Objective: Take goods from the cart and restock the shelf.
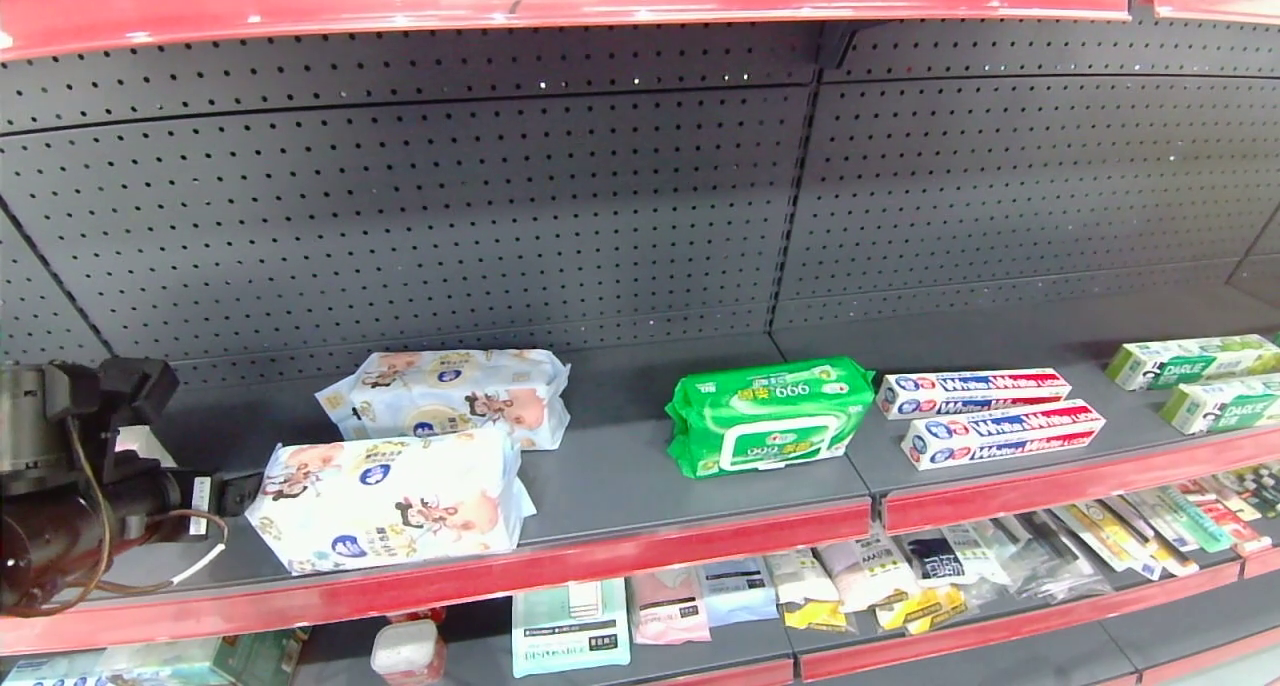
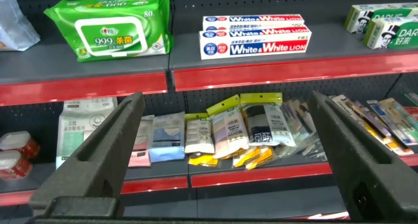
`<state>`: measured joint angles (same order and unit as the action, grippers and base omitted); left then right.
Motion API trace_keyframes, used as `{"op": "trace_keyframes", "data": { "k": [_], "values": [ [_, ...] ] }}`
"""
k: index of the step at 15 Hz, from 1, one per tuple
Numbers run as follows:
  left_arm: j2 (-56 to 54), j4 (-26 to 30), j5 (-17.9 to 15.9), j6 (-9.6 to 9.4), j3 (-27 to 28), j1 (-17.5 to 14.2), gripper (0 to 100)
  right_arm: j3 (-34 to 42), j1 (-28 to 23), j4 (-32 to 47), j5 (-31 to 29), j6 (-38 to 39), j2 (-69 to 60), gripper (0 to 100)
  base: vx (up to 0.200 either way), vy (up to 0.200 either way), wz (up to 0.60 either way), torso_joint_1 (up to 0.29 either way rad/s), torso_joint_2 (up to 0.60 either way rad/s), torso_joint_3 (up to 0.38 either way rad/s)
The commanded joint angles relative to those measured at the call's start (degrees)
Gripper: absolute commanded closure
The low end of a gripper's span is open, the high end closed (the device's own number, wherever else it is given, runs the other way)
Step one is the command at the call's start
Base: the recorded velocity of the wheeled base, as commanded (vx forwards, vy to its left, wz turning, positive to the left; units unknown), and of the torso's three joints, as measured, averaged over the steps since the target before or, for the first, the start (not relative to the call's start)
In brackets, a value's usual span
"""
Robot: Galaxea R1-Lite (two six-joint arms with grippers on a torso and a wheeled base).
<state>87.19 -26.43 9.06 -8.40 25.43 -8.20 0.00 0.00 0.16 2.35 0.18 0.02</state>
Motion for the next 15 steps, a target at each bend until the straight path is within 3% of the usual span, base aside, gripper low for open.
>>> {"op": "trace_keyframes", "data": {
  "k": [1, 15],
  "values": [
    [0.3, 0.1, 0.0, 0.05, 0.0, 0.6, 0, 0.0, 0.0, 0.0, 0.0, 0.0, 0.1, 0, 0.000, 0.000, 0.00, 0.000, 0.00, 0.000],
    [-0.3, 0.1, 0.1, 0.05, 0.0, 2.7, 0, 0.0, 0.0, 0.0, 0.0, 0.0, 0.1, 0, 0.000, 0.000, 0.00, 0.000, 0.00, 0.000]
  ]
}}
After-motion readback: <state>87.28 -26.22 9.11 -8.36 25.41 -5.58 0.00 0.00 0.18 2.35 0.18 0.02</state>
